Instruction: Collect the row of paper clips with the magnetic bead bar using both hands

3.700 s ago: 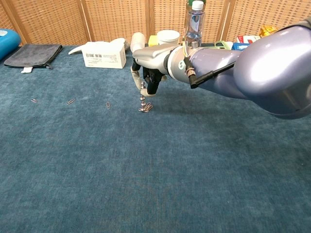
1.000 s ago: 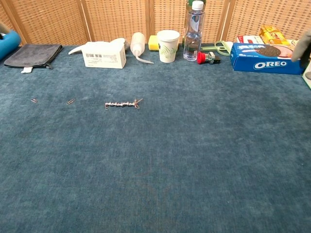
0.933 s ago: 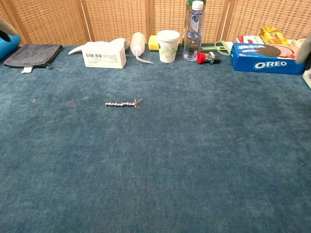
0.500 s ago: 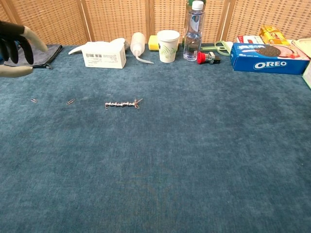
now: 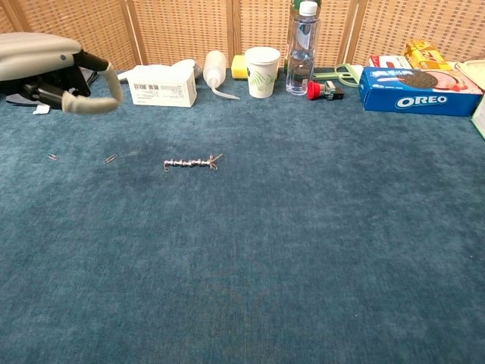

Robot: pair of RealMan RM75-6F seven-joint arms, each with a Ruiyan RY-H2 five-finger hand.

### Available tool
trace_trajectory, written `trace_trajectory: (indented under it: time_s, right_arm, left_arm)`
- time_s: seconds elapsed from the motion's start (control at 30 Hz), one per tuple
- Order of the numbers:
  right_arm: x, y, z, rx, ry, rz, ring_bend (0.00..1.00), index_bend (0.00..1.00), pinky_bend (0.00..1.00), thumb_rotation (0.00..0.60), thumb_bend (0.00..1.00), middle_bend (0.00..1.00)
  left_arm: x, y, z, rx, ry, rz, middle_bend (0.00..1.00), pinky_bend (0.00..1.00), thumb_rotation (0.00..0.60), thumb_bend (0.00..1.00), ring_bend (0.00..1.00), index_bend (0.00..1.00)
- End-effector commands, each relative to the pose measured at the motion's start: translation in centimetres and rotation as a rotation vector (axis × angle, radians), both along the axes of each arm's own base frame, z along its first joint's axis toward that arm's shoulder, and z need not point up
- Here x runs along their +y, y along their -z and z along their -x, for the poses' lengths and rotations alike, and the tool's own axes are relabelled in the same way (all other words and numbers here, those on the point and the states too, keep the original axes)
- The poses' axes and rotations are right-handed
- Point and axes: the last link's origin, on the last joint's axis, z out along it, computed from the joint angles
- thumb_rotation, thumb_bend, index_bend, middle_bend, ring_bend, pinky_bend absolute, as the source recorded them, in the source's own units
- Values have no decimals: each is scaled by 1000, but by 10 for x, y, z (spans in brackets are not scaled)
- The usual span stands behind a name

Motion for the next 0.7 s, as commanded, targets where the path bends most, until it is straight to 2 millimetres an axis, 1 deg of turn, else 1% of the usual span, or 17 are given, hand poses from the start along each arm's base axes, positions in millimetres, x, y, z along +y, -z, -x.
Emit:
trace_trajectory:
  time_s: [0.03,0.13,0.17,0.3,0.5,0.7]
  right_arm:
    - [0,-1,0,-11,-5,8,594,453,789,600,404,573]
    - [-1,-2,1,-21,-11,11,598,459,797,600,404,577]
    - [-1,-2,1,-23,-13,13,600,460,799,600,404,579]
    - [-2,-2,0,-38,-18,17,607,473,813,600,406,585]
    - [-2,-2,2,-54,-20,18,608,478,819,600,406,586]
    - [-2,-3,5,-72,-17,31,610,489,825,600,407,588]
  left_arm:
    - [6,8,-4,30,3,8,884,1000,471,431,985,331]
    - [8,14,-6,44,-5,16,899,1000,576,456,1000,330]
    - [8,15,-6,46,-7,18,904,1000,591,466,1000,330]
    - [9,20,-7,47,-20,28,915,1000,600,494,1000,330]
    - [14,26,-9,49,-36,35,916,1000,600,500,1000,339]
    - [22,36,-14,54,-46,48,917,1000,600,515,1000,381]
